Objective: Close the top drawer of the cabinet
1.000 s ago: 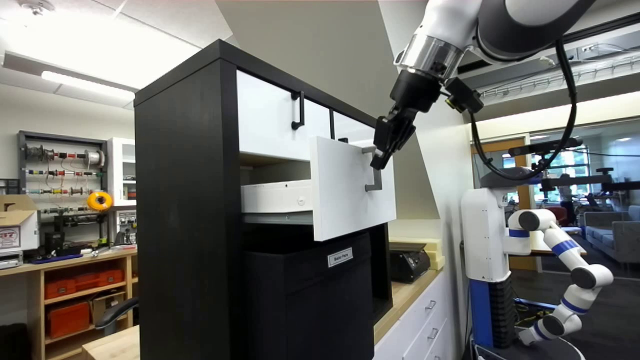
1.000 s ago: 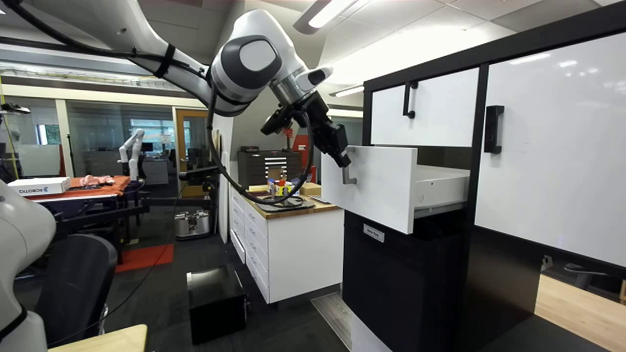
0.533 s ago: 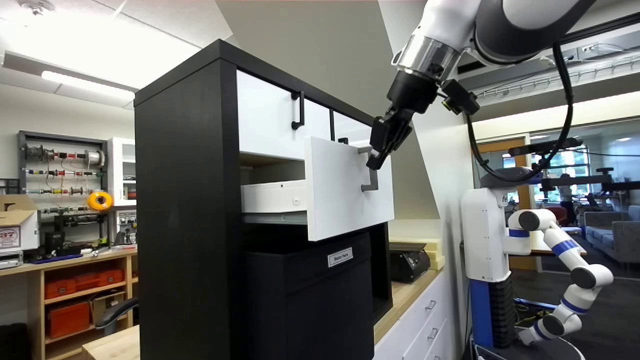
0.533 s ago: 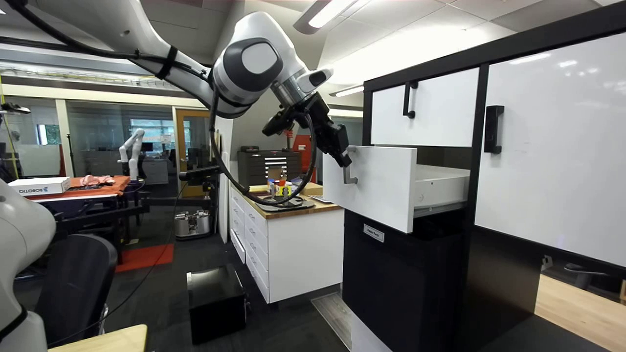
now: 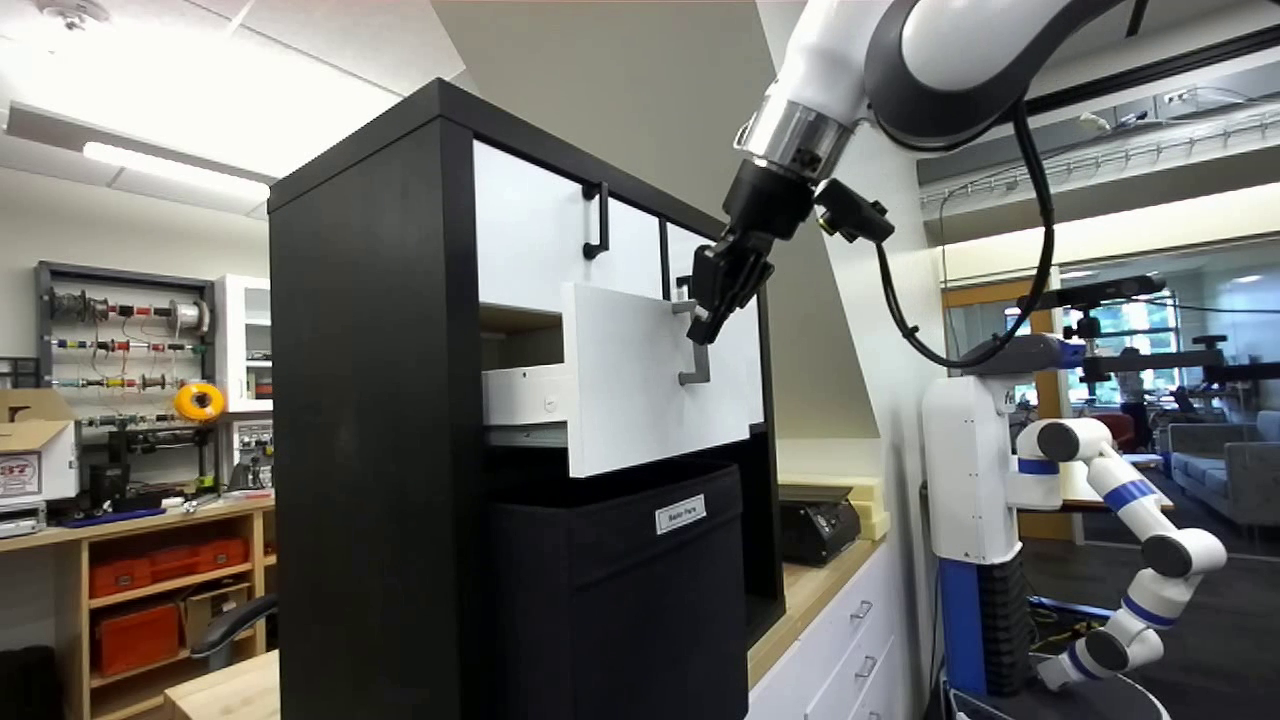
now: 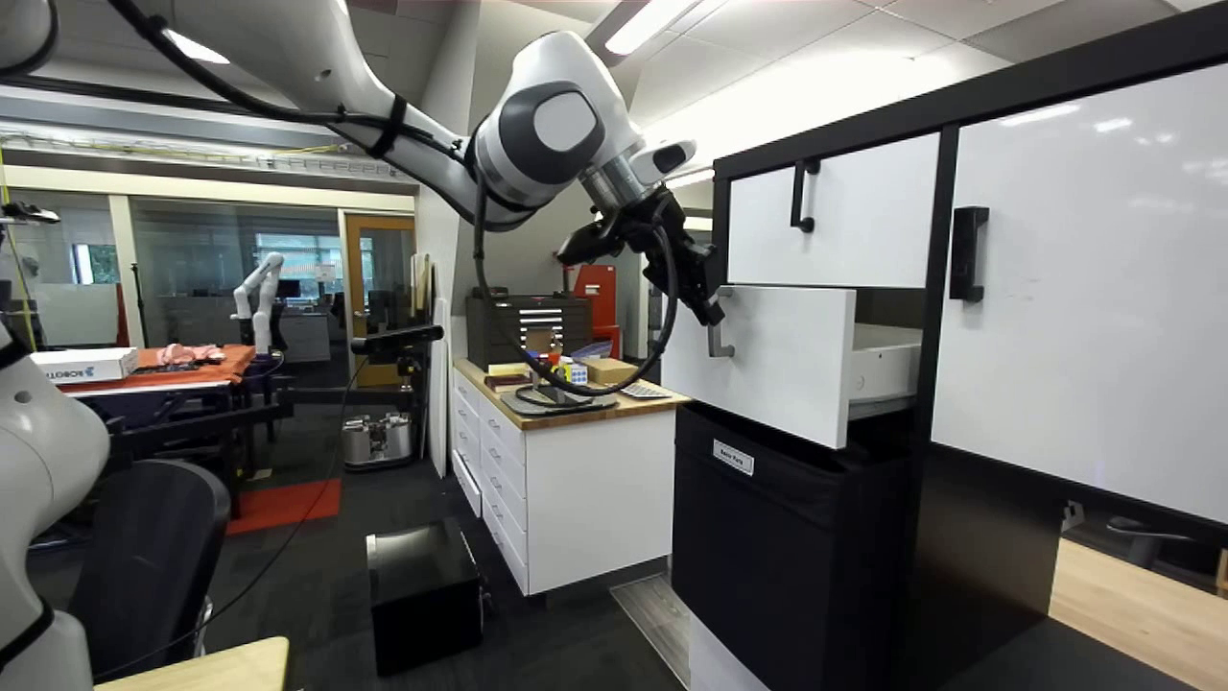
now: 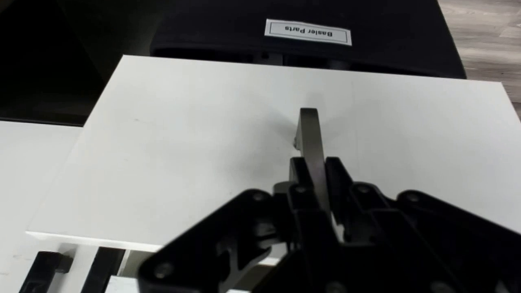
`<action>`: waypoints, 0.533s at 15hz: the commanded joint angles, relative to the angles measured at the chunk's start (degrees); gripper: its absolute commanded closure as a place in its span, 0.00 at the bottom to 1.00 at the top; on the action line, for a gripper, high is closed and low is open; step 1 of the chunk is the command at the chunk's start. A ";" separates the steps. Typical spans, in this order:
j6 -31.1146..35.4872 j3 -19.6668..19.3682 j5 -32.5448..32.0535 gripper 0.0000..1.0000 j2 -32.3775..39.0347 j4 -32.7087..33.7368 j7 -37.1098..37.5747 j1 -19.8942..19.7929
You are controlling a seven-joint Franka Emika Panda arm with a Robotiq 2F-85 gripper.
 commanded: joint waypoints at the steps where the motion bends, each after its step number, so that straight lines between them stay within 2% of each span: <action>1: -0.43 -1.51 0.54 0.95 7.24 7.51 -2.29 0.89; 8: -0.94 -3.19 2.53 0.95 17.41 19.42 -5.22 2.26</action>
